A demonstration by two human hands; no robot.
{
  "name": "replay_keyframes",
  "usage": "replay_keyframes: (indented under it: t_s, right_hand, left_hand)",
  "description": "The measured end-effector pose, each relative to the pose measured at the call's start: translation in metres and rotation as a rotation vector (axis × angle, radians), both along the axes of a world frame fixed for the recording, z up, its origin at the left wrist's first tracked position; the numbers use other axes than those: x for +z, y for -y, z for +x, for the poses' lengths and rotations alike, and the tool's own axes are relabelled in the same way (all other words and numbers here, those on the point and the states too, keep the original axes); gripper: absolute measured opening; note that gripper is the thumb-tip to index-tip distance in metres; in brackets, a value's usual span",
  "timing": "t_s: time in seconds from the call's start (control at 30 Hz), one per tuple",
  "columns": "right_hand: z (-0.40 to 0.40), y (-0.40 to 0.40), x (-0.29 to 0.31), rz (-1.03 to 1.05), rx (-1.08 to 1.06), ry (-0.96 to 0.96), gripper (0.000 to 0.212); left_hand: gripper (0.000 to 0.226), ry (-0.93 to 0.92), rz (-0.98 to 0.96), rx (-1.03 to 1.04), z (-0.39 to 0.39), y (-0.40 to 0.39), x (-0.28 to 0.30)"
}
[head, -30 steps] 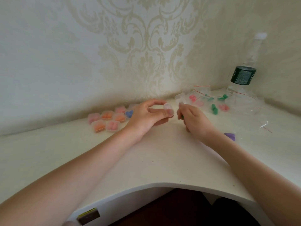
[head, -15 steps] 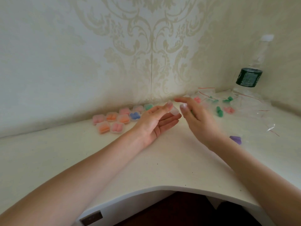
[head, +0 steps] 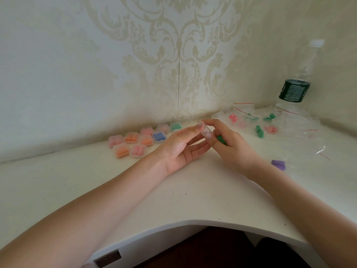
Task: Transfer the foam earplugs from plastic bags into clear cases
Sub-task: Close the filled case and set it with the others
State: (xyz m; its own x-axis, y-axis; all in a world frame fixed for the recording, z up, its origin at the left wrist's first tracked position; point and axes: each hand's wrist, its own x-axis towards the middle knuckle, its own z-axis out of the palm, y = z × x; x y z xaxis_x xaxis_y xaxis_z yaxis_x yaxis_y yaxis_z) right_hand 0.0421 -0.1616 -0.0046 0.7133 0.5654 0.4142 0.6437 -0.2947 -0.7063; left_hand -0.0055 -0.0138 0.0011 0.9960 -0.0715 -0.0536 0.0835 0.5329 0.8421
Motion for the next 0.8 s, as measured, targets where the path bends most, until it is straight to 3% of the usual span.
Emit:
replay_keyframes:
  t_s: [0.27, 0.57, 0.63, 0.73, 0.8]
  right_hand:
    - [0.000, 0.003, 0.007, 0.072, -0.012, 0.029, 0.023]
    - [0.000, 0.003, 0.007, 0.056, 0.043, -0.061, 0.025]
    - [0.001, 0.005, 0.007, 0.080, 0.071, -0.191, 0.022]
    - [0.004, 0.002, 0.004, 0.242, 0.053, -0.497, 0.018]
    - [0.003, -0.001, 0.004, 0.201, -0.044, -0.514, 0.017]
  left_hand:
    - [0.018, -0.006, 0.185, -0.056, 0.001, -0.003, 0.002]
    - [0.014, -0.017, 0.211, -0.024, 0.001, -0.004, 0.001]
    - [0.010, 0.029, 0.324, 0.107, 0.002, -0.001, -0.004]
    - [0.027, 0.224, 0.743, 0.381, 0.004, 0.003, -0.011]
    - [0.037, 0.378, 0.842, 0.449, 0.003, 0.007, -0.012]
